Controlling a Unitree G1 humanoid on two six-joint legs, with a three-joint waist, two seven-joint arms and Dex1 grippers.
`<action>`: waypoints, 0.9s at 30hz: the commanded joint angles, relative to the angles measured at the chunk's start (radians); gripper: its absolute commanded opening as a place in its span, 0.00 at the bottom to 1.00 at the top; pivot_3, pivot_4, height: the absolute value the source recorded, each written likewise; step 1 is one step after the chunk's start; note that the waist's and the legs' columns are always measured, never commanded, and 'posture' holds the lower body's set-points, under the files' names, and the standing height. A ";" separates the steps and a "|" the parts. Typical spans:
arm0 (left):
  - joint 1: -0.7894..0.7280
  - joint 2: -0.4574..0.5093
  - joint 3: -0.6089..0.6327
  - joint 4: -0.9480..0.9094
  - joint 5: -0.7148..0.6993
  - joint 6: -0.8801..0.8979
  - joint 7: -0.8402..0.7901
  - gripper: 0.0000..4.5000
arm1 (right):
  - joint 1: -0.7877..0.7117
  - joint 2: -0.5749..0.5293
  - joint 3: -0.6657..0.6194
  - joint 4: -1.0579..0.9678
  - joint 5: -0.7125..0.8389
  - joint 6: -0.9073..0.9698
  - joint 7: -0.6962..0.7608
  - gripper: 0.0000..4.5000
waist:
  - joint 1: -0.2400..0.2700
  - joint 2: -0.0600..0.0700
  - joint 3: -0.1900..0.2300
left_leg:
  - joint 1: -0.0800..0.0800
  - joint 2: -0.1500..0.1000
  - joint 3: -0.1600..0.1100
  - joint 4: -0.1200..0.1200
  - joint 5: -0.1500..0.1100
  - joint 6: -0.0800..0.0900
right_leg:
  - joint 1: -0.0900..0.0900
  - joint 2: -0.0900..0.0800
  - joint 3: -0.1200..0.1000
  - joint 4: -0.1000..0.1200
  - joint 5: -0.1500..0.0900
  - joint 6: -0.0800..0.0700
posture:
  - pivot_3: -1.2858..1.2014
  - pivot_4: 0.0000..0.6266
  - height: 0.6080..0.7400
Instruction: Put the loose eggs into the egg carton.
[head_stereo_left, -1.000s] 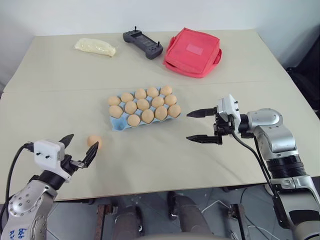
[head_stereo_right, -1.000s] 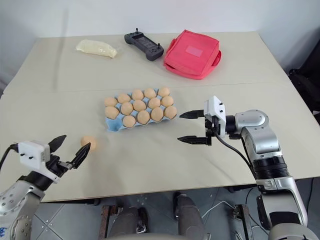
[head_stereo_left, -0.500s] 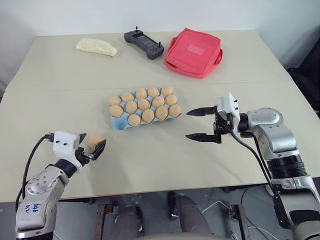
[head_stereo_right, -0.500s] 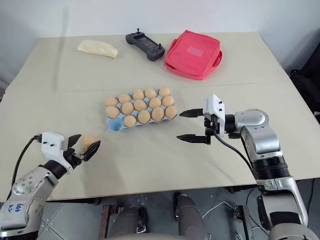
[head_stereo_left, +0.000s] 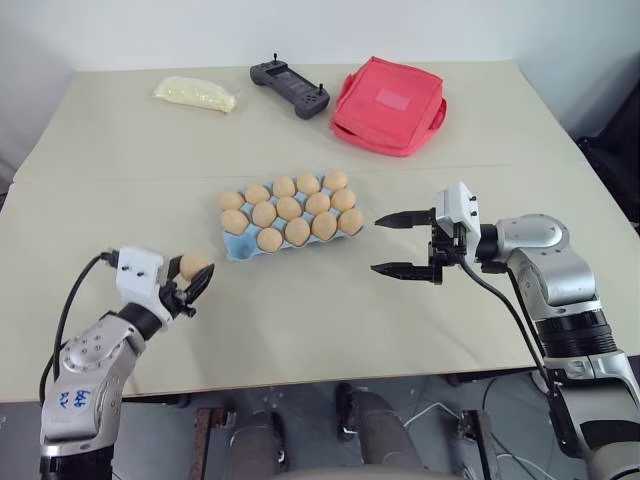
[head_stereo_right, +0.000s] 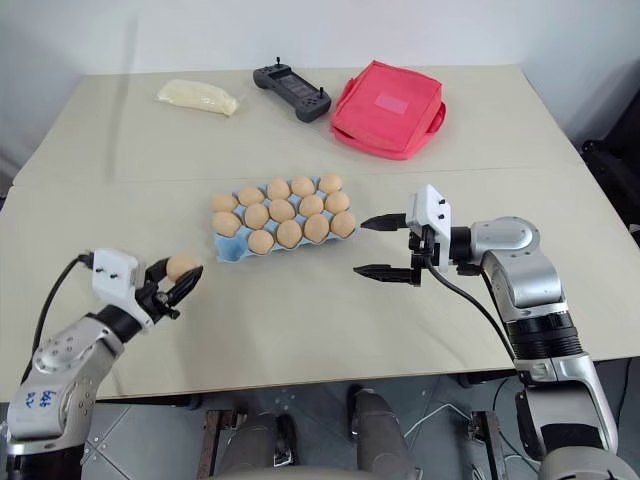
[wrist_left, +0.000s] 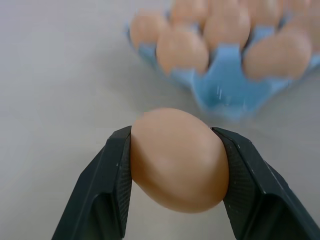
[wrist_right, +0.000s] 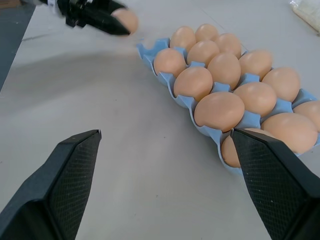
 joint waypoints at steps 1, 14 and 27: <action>-0.072 0.015 -0.035 0.015 -0.004 -0.023 -0.035 0.46 | 0.002 -0.008 -0.029 -0.038 0.011 -0.005 -0.018 0.97 | 0.005 0.000 0.000 | 0.000 0.000 0.000 0.000 0.000 0.000 | 0.000 0.000 0.000 0.000 0.000 0.000 | 0.52 0.24 1.00; -0.284 -0.012 -0.161 0.290 0.057 -0.142 -0.135 0.88 | 0.061 -0.017 -0.059 -0.097 0.024 -0.003 -0.077 0.97 | 0.015 0.000 0.000 | 0.000 0.000 0.001 0.000 0.001 -0.001 | -0.001 0.002 0.000 0.002 0.000 0.000 | 0.52 0.24 1.00; -0.284 0.008 -0.073 0.242 -0.033 -0.099 -0.163 0.99 | 0.083 -0.017 -0.071 -0.110 0.023 -0.003 -0.095 0.97 | 0.015 0.000 0.000 | 0.000 0.000 0.000 0.001 0.001 -0.002 | -0.001 0.002 0.000 0.004 0.000 0.000 | 0.52 0.24 1.00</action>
